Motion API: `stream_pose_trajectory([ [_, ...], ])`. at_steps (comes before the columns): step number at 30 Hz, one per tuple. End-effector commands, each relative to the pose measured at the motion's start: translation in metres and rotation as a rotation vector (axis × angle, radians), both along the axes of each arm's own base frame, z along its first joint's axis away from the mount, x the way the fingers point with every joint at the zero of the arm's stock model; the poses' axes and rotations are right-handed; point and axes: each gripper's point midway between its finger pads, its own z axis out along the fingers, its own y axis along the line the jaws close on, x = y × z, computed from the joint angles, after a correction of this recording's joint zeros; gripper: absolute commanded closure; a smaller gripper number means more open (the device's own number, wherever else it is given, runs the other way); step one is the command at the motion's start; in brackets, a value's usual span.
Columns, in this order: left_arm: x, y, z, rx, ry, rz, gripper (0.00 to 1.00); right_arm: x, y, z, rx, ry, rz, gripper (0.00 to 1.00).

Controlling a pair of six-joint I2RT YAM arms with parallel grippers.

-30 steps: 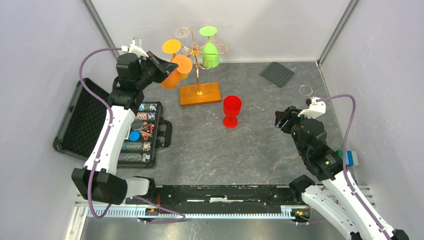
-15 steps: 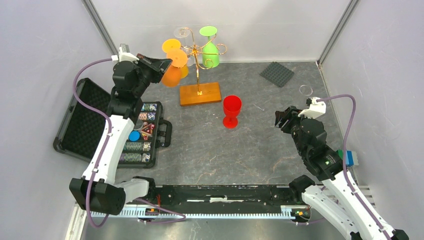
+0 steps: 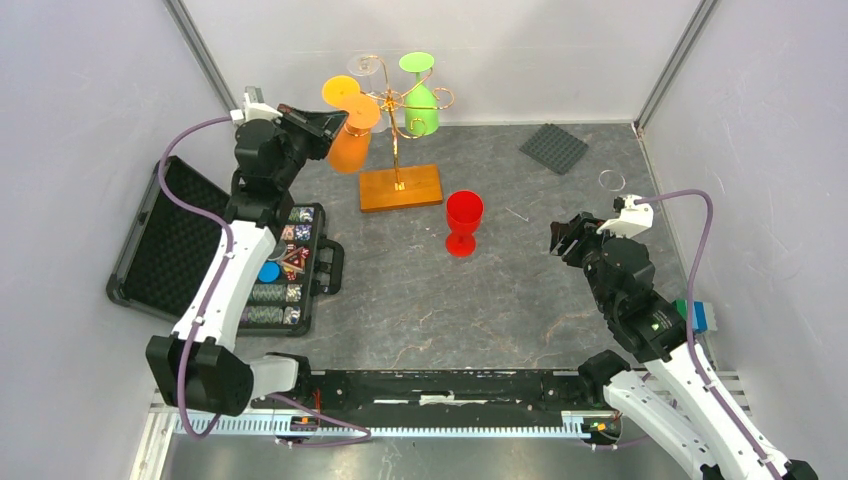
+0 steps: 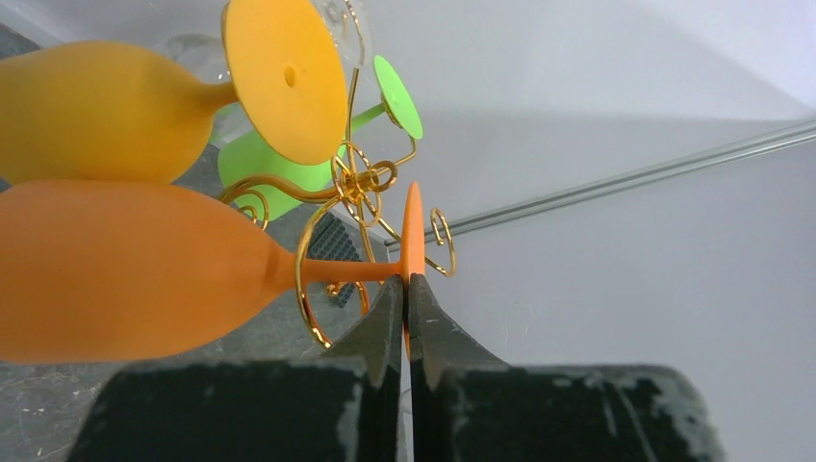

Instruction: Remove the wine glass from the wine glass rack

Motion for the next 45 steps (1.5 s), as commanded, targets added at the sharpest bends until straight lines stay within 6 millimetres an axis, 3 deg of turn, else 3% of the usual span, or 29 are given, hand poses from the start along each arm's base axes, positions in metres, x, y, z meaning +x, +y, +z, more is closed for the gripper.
stream_pose_trajectory([
  [1,0.006,-0.006,0.012,-0.065,-0.047,-0.033,0.98,0.002,-0.001,0.006,0.009,-0.029,-0.008,0.37],
  [16,0.004,-0.027,-0.002,-0.099,-0.003,-0.158,0.98,0.003,-0.001,0.009,0.02,-0.037,-0.01,0.36],
  [28,-0.015,-0.052,-0.01,-0.11,0.012,-0.317,0.98,0.004,0.011,0.012,0.034,-0.046,0.05,0.35],
  [37,-0.049,-0.053,-0.006,-0.12,0.0,-0.364,0.98,0.003,0.022,0.018,0.065,-0.075,0.105,0.2],
  [45,-0.102,-0.045,0.019,-0.144,-0.051,-0.366,0.98,-0.004,0.071,0.04,0.191,-0.204,0.358,0.06],
])
